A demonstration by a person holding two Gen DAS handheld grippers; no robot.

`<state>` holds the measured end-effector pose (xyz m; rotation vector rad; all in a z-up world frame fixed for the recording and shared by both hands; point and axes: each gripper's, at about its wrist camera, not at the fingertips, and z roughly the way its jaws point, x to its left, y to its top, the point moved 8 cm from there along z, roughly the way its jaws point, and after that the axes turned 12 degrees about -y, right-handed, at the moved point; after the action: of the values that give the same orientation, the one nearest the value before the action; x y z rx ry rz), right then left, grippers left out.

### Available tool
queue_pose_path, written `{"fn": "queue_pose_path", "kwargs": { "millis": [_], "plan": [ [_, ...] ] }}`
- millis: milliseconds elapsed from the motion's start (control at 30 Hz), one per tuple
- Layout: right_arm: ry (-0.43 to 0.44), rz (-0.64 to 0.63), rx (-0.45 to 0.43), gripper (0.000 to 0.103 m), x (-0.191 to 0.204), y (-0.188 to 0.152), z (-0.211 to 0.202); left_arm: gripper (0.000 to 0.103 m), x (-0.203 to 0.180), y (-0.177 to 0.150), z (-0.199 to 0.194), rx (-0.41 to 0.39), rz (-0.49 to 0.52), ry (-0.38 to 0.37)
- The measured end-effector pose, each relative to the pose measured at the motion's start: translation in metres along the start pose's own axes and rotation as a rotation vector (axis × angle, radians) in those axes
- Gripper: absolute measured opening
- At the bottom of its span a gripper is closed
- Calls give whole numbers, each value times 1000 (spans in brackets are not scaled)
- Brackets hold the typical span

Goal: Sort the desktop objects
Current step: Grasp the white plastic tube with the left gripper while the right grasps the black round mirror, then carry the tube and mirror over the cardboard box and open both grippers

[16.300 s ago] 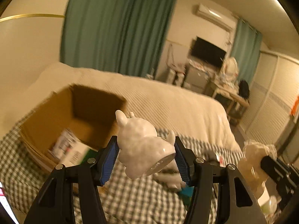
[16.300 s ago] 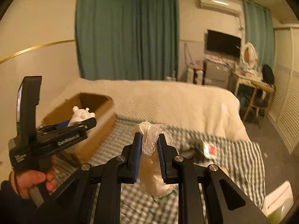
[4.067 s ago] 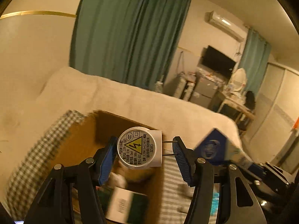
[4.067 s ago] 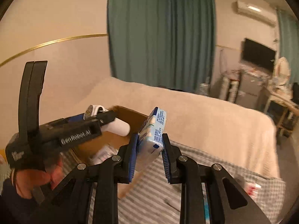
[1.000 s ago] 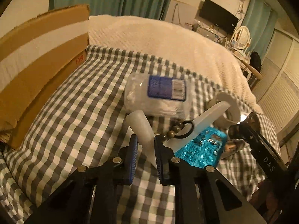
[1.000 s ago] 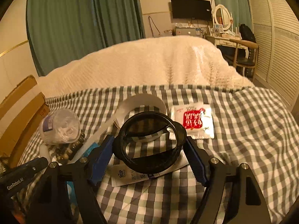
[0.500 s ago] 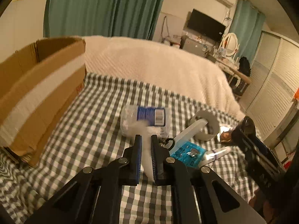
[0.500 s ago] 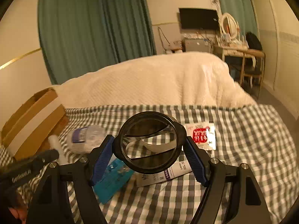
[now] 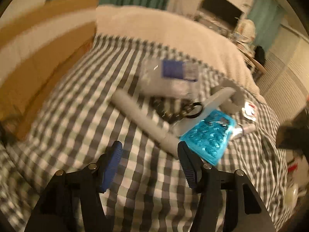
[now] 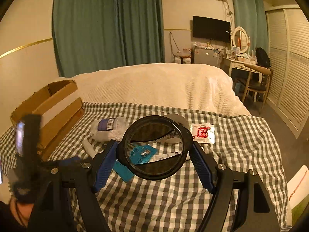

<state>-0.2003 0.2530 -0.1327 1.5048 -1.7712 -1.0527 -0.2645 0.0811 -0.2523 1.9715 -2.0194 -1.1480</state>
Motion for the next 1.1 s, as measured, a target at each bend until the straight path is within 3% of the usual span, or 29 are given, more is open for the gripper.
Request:
{"fn": "queue_pose_path", "kwargs": {
  "millis": [67, 233, 300, 367, 667, 833, 1100],
  "plan": [
    [12, -5, 8, 75, 2, -5, 8, 61, 5, 3, 8, -25, -50, -9],
    [55, 35, 51, 75, -7, -20, 36, 58, 6, 20, 33, -72, -54, 32],
    [52, 52, 62, 75, -14, -24, 44, 15, 1, 24, 38, -79, -36, 35],
    [59, 77, 77, 75, -22, -28, 54, 9, -1, 29, 41, -83, -21, 34],
    [66, 93, 76, 75, -26, -30, 57, 8, -11, 32, -3, -140, 15, 13],
    [62, 39, 17, 75, -13, -16, 30, 8, -23, 37, -40, -175, 40, -35],
    [125, 82, 42, 75, 7, 6, -34, 8, -47, 58, -108, -240, 92, -109]
  ]
}}
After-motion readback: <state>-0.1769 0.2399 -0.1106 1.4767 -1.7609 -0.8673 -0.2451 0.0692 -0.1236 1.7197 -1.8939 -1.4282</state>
